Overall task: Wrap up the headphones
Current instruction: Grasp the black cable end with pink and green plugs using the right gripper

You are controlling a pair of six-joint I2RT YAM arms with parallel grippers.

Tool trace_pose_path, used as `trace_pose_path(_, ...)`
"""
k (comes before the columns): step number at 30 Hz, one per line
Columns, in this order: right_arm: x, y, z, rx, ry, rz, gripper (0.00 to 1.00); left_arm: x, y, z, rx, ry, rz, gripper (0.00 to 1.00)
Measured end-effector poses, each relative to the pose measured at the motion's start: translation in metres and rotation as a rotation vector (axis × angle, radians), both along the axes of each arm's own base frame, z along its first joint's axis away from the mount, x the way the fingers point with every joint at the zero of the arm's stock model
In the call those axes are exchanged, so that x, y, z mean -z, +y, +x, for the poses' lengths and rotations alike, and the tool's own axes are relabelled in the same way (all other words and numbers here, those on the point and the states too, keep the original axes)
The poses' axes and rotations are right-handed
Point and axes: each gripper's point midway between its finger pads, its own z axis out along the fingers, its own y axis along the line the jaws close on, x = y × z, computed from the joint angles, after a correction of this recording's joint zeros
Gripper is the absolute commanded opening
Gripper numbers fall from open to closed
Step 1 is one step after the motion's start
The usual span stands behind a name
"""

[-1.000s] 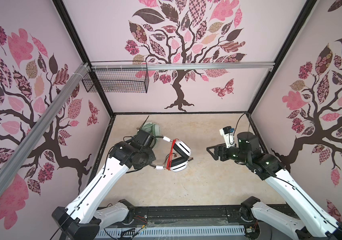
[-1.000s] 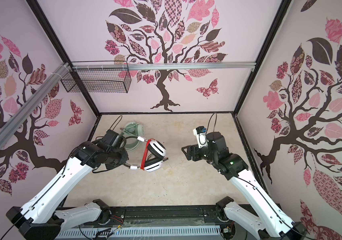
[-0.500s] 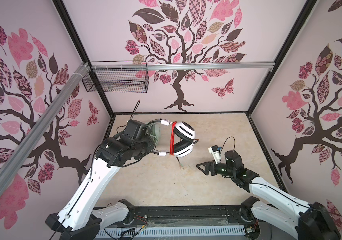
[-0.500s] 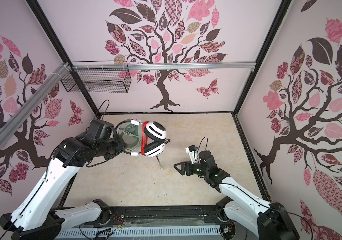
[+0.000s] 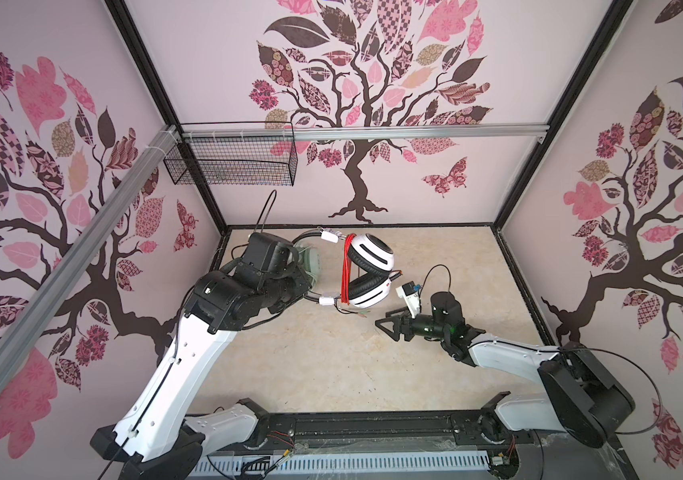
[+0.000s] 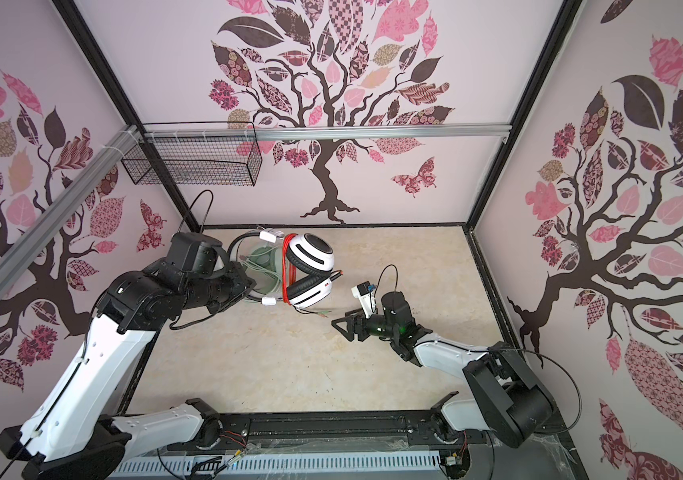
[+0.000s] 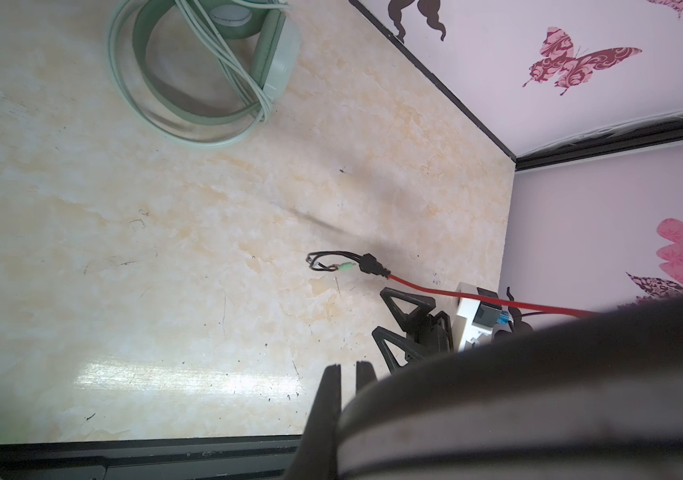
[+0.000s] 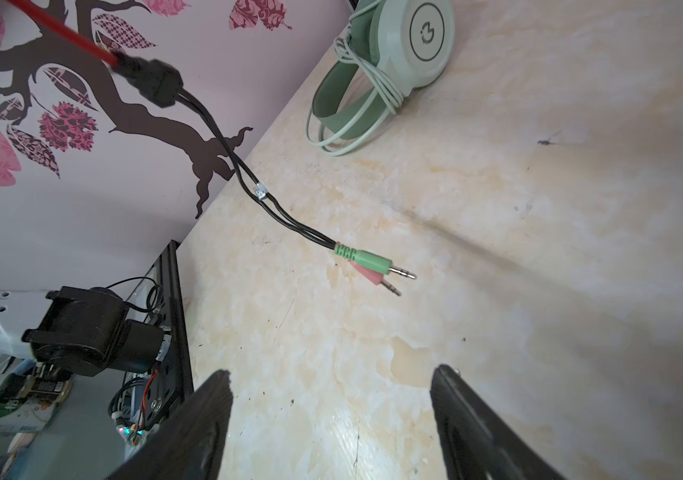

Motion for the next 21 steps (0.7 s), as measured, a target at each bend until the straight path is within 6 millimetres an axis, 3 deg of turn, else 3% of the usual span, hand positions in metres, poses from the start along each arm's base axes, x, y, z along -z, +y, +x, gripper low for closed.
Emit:
trace_pose_path(2,-0.002,0.007,0.003,-0.001,-0.020,-0.025,0.73,-0.001,0.000,0.000,0.002,-0.003,0.000,0.00)
trace_pose_path(4,-0.001,0.014,0.000,-0.010,-0.057,-0.068,0.77,-0.002,0.000,0.000,0.002,-0.002,0.002,0.00)
trace_pose_path(10,0.014,0.037,-0.025,-0.105,-0.217,-0.218,0.78,0.000,0.000,0.001,0.003,0.004,0.012,0.00)
trace_pose_path(16,0.026,0.035,-0.012,-0.079,-0.272,-0.292,0.76,0.001,0.001,0.000,0.003,0.010,0.016,0.00)
trace_pose_path(21,0.023,0.047,-0.006,-0.098,-0.275,-0.280,0.70,0.001,0.001,0.000,0.003,0.010,0.016,0.00)
